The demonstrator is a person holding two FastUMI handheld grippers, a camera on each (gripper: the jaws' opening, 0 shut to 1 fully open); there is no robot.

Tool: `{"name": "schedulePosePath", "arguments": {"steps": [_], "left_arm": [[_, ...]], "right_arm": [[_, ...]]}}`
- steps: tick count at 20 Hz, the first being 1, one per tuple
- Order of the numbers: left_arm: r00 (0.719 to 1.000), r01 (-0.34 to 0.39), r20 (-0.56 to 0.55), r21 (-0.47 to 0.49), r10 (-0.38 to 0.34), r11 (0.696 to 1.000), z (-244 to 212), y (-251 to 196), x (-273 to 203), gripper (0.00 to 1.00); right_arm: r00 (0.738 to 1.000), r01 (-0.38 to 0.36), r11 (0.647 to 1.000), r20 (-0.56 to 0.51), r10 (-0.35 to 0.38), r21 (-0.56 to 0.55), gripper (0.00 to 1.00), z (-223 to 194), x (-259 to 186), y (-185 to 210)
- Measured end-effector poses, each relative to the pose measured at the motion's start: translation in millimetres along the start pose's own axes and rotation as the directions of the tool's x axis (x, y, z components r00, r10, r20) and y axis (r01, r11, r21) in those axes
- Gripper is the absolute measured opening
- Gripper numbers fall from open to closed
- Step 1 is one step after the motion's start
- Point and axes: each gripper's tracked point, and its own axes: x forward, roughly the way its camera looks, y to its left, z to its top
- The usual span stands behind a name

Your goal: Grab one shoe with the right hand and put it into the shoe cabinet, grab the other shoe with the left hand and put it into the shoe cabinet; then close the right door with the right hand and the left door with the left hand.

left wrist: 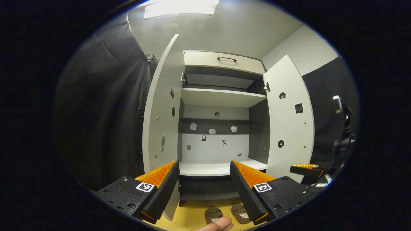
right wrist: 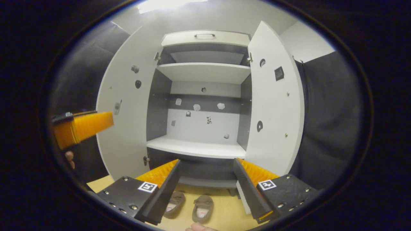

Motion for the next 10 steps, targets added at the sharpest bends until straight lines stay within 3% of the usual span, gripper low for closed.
{"name": "schedulePosePath", "arguments": {"steps": [1,3,4,10], "left_arm": [[1.0,-0.001,0.001,-0.001,0.001,1.0,-2.7,-1.9,4.0,0.92],[1.0,0.0,-0.008,0.0,0.0,1.0,-12.3,-5.4,12.6,0.96],[1.0,0.007,-0.008,-0.003,-0.007,1.0,-15.3,-9.6,18.2,0.96],[0.993,0.112,0.038,-0.046,-0.11,0.993,-21.9,-43.3,46.1,0.96]], "right_arm": [[1.0,0.007,1.0,-0.01,-0.007,-0.018,0.98,-19.2,8.2,0.6],[0.999,0.019,0.999,-0.035,-0.02,-0.031,0.94,-59.0,22.8,-0.1],[0.999,0.011,1.0,-0.048,-0.012,-0.021,0.98,-79.2,30.0,2.8],[0.973,-0.043,0.999,-0.226,0.047,0.022,0.99,-198.8,55.5,24.7]]}}
